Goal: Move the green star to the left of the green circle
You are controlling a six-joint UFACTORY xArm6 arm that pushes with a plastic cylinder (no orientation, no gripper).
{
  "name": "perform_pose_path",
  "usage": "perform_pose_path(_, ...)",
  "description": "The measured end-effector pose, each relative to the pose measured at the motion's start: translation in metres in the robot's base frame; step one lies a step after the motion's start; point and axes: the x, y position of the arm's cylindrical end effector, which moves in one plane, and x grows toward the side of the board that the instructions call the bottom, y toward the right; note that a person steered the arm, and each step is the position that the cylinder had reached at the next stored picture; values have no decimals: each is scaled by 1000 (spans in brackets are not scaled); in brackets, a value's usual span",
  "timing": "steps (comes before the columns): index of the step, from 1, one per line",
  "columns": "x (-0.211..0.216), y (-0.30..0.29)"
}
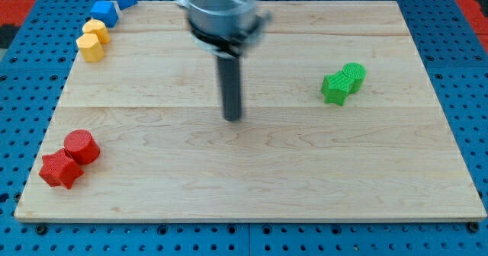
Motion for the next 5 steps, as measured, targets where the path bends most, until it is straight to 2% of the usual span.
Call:
perform_pose_path(1, 13, 90)
perform_pose_path(2, 1, 101)
perform_pose_path(3, -11, 138)
perform_pose_path(5, -42, 146)
